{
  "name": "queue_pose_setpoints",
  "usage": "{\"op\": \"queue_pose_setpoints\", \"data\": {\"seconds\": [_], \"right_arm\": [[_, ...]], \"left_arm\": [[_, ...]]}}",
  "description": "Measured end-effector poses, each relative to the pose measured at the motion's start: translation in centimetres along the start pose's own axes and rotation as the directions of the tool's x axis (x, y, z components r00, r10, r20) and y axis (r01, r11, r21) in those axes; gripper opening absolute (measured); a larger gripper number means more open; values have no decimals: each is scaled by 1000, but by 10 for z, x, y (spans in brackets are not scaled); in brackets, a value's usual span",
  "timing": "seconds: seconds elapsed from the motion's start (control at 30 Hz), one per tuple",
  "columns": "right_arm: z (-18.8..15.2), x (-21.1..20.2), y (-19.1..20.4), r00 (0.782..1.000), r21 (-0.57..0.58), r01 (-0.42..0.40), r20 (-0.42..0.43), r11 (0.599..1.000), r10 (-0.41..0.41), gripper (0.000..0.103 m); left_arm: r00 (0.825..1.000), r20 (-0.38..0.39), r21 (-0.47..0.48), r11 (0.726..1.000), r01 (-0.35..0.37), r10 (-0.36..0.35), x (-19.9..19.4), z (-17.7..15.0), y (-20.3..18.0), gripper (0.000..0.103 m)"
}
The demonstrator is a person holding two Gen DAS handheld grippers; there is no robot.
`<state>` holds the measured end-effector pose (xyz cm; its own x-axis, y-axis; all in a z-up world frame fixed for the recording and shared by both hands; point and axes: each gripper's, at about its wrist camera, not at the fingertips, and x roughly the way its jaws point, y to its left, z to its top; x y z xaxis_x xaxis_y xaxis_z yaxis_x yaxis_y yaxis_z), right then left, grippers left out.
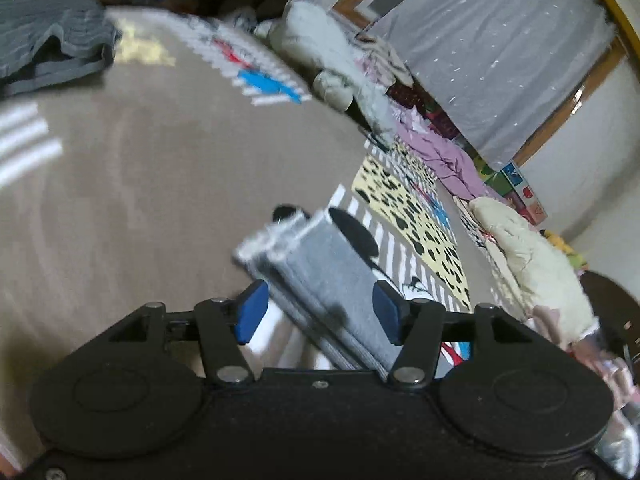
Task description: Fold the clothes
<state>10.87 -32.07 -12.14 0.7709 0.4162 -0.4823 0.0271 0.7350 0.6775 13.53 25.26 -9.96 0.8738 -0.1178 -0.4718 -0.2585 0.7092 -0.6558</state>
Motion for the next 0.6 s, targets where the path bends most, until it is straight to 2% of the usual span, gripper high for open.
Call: {"op": "queue_pose_setpoints", "data": {"seconds": [0.17, 0.3, 0.4, 0.6], "right_arm": [[10, 7, -9, 1000, 68, -26, -14, 997, 27, 96], [15, 30, -8, 996, 43, -26, -78, 999, 29, 96], [17, 43, -1, 995, -18, -35, -97, 999, 33, 96], [20, 61, 5, 989, -48, -101, -112, 994, 95, 83]], "left_arm": [[999, -41, -85, 996, 11, -14, 17, 3, 8, 58], [999, -41, -104, 994, 20, -24, 23, 8, 7, 59], [998, -46, -98, 995, 31, -36, 31, 13, 5, 59], [995, -71, -68, 996, 63, -68, 48, 21, 3, 58]]}}
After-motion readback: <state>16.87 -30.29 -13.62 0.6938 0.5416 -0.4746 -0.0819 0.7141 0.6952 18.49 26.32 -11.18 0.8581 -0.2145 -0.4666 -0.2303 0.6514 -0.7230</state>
